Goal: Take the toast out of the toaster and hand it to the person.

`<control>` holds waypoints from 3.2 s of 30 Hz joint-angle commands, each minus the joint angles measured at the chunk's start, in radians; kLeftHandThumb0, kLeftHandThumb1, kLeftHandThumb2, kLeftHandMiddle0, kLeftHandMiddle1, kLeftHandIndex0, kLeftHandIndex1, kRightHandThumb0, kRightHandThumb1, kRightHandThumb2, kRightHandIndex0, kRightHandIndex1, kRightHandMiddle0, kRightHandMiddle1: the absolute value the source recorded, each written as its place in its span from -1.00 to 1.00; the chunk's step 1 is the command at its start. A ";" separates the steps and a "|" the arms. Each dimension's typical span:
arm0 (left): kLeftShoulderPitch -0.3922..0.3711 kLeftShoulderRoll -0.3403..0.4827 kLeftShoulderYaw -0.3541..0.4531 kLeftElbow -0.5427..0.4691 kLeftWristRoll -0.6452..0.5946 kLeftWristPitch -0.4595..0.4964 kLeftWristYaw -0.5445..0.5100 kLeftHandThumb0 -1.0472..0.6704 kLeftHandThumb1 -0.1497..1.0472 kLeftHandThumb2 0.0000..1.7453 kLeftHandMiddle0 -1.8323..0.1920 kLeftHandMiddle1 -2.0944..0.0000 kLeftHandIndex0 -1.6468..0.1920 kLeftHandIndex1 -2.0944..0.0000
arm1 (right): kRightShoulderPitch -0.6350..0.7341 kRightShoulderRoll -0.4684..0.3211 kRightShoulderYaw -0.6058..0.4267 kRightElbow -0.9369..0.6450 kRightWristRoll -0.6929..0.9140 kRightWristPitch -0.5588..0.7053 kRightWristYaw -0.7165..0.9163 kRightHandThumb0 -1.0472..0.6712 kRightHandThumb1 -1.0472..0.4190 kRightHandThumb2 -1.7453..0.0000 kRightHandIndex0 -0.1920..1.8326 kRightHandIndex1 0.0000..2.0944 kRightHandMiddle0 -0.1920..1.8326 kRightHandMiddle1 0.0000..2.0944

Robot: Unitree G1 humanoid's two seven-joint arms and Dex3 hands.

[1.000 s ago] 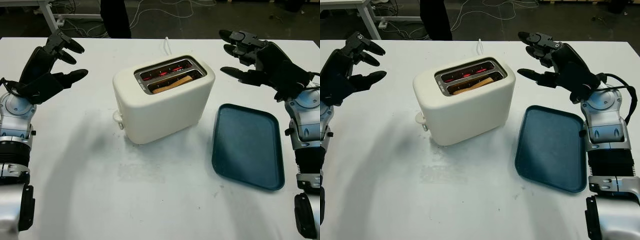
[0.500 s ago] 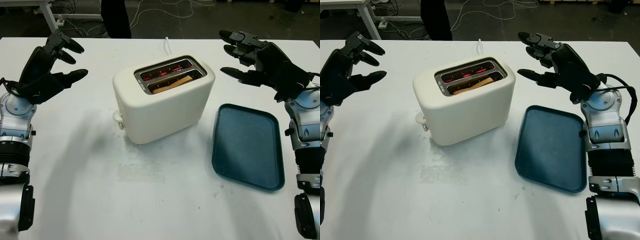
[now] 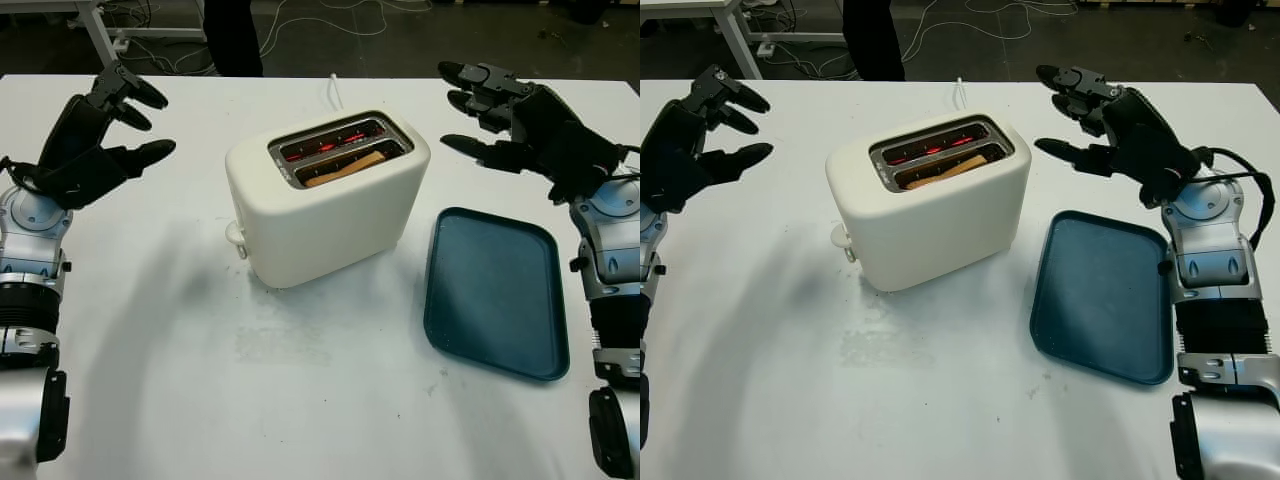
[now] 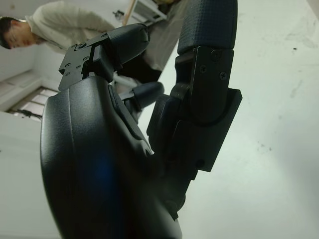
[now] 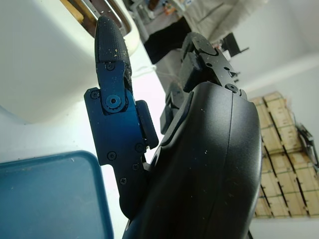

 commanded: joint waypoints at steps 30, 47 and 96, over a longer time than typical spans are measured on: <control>0.006 0.010 0.003 0.008 -0.002 -0.017 -0.007 -1.00 0.79 -0.62 0.81 -0.57 0.79 -0.47 | 0.009 0.005 -0.008 -0.010 0.016 -0.004 -0.005 -0.56 -0.83 0.75 -0.60 -1.00 -0.58 -1.00; 0.008 0.019 -0.007 0.018 0.014 -0.038 -0.006 -1.00 0.79 -0.57 0.81 -0.57 0.79 -0.45 | 0.010 0.004 -0.001 0.003 0.003 -0.011 -0.009 -0.55 -0.83 0.74 -0.59 -0.99 -0.57 -1.00; -0.001 0.003 0.000 0.032 -0.023 -0.035 -0.061 -1.00 0.79 -0.63 0.81 -0.54 0.79 -0.43 | 0.011 0.000 -0.007 -0.003 0.006 0.003 -0.001 -0.58 -0.83 0.74 -0.60 -1.00 -0.57 -1.00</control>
